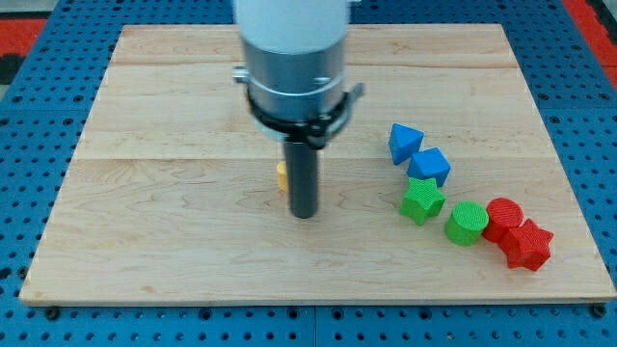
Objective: Move the yellow heart into the yellow hexagon
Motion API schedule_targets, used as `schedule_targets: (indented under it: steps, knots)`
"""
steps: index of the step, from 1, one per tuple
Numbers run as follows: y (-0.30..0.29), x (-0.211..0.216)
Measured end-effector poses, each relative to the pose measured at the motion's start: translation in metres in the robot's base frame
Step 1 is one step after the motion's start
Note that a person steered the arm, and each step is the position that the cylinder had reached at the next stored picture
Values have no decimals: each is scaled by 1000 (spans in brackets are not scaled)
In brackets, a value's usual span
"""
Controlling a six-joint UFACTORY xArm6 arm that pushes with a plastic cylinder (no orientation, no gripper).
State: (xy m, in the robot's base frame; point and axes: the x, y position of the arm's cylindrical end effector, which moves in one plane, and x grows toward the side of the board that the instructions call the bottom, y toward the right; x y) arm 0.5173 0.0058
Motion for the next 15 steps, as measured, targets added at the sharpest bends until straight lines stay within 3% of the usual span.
schedule_targets:
  steps: [1, 2, 4, 5, 6, 7, 8, 10, 11, 12, 14, 15]
  knots:
    - [-11, -46]
    - [-57, -80]
    - [-82, -15]
    - [-140, -54]
    - [-128, -83]
    - [-112, -83]
    - [-142, -83]
    - [-136, -18]
    - [-109, -39]
    - [-108, -85]
    - [-82, -26]
    - [-61, -59]
